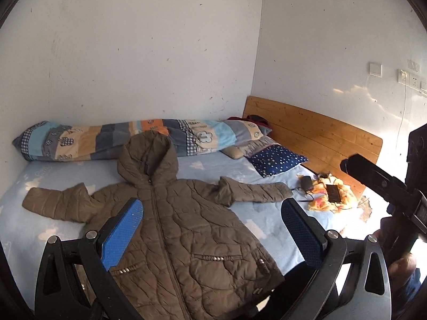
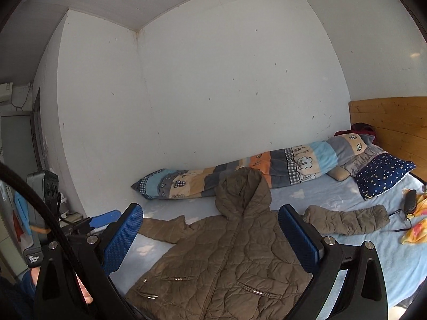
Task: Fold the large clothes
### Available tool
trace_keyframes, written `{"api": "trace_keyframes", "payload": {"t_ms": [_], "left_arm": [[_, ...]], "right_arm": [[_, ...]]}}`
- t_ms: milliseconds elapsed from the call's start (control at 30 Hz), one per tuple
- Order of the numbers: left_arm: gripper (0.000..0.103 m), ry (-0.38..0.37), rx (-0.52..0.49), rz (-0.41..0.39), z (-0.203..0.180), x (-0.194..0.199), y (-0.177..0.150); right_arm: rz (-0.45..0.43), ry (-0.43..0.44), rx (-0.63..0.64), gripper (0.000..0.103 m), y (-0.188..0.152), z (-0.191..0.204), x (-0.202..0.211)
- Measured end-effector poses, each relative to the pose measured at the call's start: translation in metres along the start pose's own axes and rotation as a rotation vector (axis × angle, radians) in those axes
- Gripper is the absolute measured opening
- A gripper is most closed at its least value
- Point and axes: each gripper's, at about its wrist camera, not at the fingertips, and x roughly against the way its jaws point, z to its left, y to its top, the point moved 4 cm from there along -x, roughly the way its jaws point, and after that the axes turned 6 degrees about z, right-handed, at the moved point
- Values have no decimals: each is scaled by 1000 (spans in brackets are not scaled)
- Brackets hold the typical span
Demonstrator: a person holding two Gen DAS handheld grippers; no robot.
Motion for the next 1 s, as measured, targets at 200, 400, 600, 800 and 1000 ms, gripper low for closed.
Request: {"api": "trace_keyframes", "payload": {"t_ms": [200,400,600,800,1000], "left_arm": [[103,-133,17,-8,-29,22,-2],[103,206,1,62,19,-13,-26],[103,486,54,197,97,-59,-95],[103,487,95,308,125,-78,-146],[103,502,97,315,120,-88,-149]], "right_arm": [[-106,-73,10,103,24,-9,17],[-39,-127,13,103,4,-13,-14],[141,-198,-15,103,-101,-10,-59],[335,-194,-37,103,-169,7,-101],[355,-211,27,103,-177,31,-119]]}}
